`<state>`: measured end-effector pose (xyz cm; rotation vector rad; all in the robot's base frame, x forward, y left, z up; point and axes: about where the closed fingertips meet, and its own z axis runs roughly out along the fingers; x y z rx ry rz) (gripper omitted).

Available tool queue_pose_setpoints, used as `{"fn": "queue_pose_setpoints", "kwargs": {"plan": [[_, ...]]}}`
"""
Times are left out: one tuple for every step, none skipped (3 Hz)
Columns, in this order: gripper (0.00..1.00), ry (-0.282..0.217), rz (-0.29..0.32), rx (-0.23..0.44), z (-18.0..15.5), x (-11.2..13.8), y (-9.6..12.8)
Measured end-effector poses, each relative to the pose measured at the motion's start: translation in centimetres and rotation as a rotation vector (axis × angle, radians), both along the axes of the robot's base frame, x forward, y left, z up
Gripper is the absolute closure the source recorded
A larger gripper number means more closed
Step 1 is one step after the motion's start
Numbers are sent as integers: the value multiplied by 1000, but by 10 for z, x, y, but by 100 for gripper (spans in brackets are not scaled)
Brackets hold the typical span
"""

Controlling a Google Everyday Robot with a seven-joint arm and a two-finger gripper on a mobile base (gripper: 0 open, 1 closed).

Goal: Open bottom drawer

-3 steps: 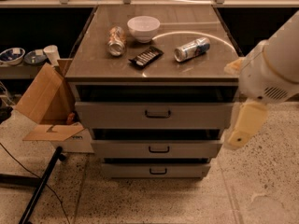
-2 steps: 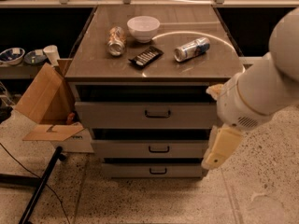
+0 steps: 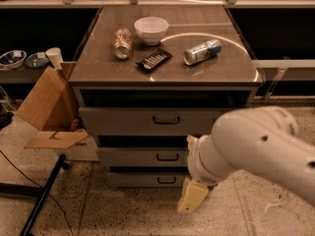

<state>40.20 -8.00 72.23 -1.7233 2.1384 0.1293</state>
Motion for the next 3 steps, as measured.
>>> {"fn": "queue_pose_setpoints", "kwargs": {"plan": [[0,-49,20,-27,-47,3,9],[0,-92,47,-14,-95,8,6],[0,-136,59,6,-105,17,9]]}}
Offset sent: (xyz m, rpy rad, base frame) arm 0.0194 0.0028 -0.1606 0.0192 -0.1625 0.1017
